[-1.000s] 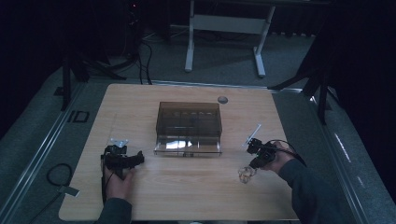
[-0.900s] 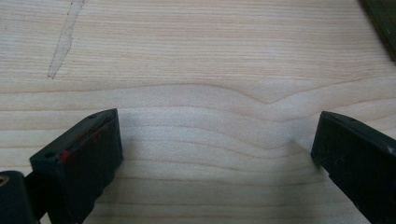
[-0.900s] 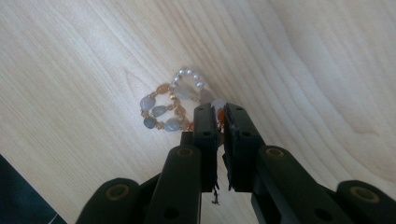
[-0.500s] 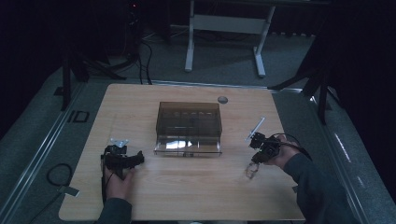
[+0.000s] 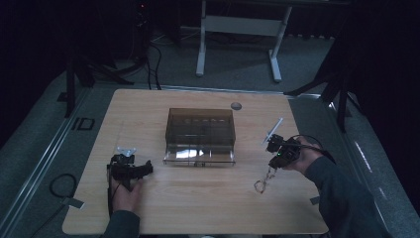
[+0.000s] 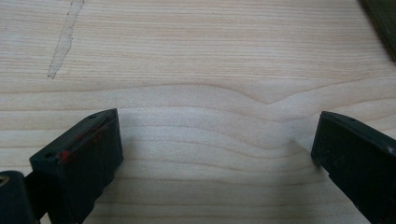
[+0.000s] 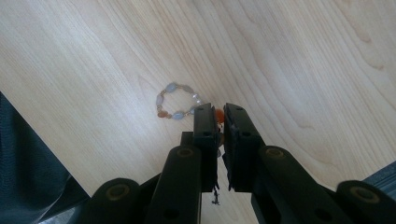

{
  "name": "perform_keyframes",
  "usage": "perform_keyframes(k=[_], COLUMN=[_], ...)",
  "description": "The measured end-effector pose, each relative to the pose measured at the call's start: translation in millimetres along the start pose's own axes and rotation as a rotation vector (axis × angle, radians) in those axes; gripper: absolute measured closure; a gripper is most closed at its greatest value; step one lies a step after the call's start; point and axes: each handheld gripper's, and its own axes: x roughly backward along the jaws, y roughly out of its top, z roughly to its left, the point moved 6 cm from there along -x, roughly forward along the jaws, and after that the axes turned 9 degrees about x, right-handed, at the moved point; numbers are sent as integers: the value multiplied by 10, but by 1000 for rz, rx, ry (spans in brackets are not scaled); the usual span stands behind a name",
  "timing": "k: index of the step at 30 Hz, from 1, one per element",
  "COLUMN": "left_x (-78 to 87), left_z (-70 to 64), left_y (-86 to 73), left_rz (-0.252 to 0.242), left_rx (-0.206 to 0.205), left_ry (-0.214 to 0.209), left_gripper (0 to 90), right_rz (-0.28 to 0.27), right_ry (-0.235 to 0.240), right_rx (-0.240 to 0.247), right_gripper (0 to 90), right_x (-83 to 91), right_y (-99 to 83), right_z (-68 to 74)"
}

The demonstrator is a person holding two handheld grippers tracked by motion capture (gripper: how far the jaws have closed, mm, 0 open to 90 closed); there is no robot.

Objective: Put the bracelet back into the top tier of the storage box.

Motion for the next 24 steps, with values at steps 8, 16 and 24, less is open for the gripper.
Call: perform_keyframes(k=[8,16,24], left_x=[3,3,2], left_z=[1,2,2], left_y=[-1,-1,-1], left_rz=[3,3,3], left_rx=[-2,-2,-3], left_ry=[0,0,0], left_gripper=[20,20,20], right_rz=[-1,2,15], right_ry=[-7,-6,1], right_rx=[19,34,56], right_gripper=[840,840,840], right_x=[113,196,272], right_y=[36,69,101], right_z=[-5,3,11])
